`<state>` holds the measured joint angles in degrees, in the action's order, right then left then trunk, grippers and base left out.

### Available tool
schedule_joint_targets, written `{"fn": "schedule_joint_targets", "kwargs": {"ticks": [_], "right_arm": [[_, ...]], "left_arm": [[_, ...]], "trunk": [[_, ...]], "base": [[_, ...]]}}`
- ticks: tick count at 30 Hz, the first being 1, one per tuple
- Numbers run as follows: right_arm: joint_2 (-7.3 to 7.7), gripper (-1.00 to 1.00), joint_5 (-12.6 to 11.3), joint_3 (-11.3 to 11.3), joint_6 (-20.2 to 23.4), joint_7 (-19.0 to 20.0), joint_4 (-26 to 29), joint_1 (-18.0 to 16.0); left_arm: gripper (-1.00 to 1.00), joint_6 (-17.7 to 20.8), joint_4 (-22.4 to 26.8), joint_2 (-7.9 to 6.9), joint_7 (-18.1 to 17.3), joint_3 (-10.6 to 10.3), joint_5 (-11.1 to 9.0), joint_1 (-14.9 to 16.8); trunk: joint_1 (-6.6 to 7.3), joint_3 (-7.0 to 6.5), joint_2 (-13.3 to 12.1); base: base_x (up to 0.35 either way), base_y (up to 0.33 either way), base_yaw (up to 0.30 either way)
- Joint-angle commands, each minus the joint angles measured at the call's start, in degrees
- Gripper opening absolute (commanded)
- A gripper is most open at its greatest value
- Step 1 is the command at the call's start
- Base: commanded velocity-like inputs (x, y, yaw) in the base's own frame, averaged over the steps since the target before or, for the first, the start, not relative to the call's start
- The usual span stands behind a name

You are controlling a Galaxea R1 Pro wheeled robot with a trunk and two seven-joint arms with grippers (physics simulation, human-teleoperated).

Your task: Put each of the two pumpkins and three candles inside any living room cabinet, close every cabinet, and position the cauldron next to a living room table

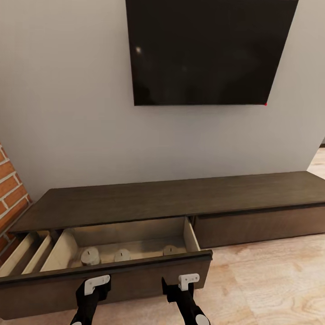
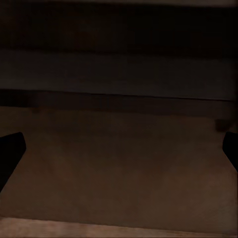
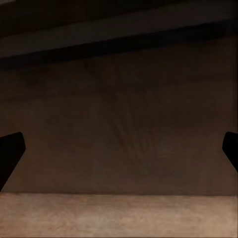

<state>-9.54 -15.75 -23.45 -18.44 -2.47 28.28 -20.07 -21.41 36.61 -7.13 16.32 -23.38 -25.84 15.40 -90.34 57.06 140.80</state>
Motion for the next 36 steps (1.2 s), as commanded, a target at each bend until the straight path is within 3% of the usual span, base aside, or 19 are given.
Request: {"fn": "schedule_joint_targets", "kwargs": {"ticks": [1, 36], "right_arm": [[0.04, 1.0, -0.6, -0.45, -0.28, -0.26, -0.06, -0.06], [0.04, 1.0, -0.6, -0.45, -0.28, -0.26, -0.06, -0.06]], "left_arm": [[1.0, -0.21, 0.04, -0.08, 0.38, -0.53, -0.18, 0.07], [1.0, -0.21, -0.04, -0.08, 0.38, -0.53, -0.18, 0.07]], "trunk": [[-0.01, 0.05, 0.02], [-0.01, 0.05, 0.02]], "base": [[0.18, 0.0, 0.0], [0.18, 0.0, 0.0]]}}
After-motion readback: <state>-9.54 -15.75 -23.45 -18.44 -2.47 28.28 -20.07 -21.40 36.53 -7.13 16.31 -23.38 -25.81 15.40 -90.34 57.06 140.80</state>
